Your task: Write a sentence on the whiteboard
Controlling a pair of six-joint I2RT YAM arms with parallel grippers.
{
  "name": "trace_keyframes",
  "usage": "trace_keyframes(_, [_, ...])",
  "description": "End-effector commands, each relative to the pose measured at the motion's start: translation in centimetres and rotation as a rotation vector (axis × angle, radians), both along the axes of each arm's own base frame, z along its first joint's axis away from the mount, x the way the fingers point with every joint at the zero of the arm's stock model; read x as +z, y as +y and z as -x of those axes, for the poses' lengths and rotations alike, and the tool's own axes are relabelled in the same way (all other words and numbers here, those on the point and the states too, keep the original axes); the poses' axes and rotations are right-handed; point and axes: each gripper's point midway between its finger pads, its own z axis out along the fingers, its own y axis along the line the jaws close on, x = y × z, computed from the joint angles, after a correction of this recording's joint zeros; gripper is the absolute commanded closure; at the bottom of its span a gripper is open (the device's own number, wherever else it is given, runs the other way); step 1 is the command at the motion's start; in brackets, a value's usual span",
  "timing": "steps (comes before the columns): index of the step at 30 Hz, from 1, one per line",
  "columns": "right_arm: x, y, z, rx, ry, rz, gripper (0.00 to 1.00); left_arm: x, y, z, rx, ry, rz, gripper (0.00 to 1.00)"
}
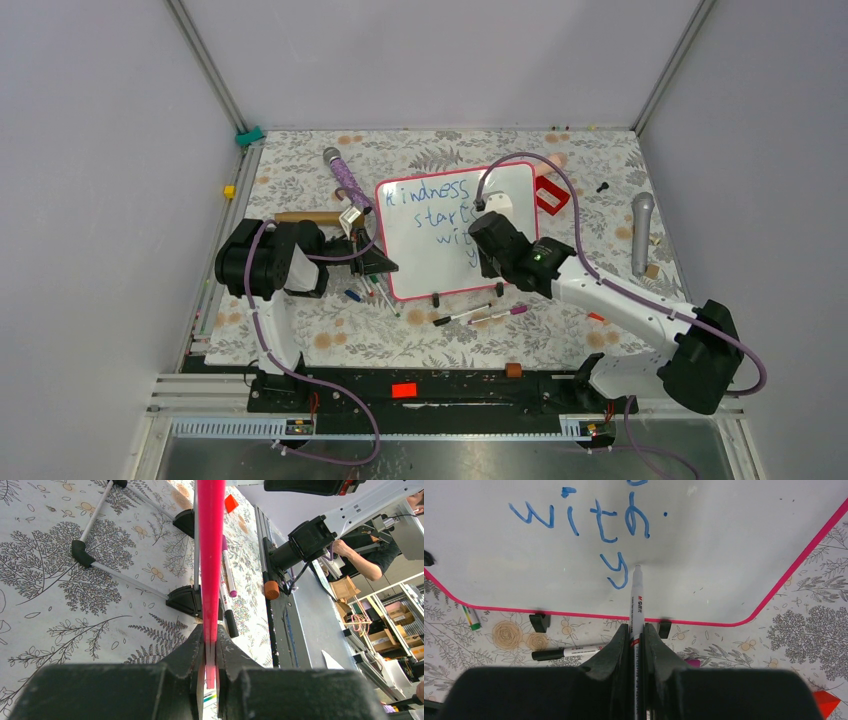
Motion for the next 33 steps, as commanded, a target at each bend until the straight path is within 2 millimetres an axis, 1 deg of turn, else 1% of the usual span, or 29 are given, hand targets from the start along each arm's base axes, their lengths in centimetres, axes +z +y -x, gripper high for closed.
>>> trace_keyframes(1, [1.9,-0.4,-1.5,-0.039,-0.052,0.009,1.0,0.0,0.0,0.3,-0.028,-0.063,0.002,1.0])
trace_keyframes(8, [1.9,-0.6,-2.0,-0.048,-0.057,0.018,1.0,0.0,0.0,0.3,-0.027,-0.064,0.002,1.0])
trace_keyframes(15, [0.8,0.7,-2.0,-0.022,-0.029,-0.019,1.0,-0.1,0.0,0.3,-0.027,-0.062,0.001,1.0])
trace_keyframes(19, [0.3,0.8,-1.5,-0.012,-0.011,-0.032,1.0,0.0,0.0,0.3,-0.027,-0.063,0.001,1.0])
trace_keyframes(24, [-0.8,-0.2,-0.6,-0.014,0.01,-0.014,1.0,0.0,0.0,0.3,-0.028,-0.064,0.001,1.0])
trace_keyframes(27, [-1.0,-1.5,-0.3,-0.04,0.013,0.036,1.0,0.0,0.0,0.3,-0.027,-0.062,0.001,1.0])
trace_keyframes(30, [-0.8,-2.5,-0.5,-0.07,-0.003,0.079,1.0,-0.1,0.0,0.3,-0.027,-0.062,0.001,1.0])
trace_keyframes(33, [-0.3,-2.6,-1.0,-0.083,-0.022,0.086,1.0,0.0,0.0,0.3,-0.028,-0.063,0.002,1.0])
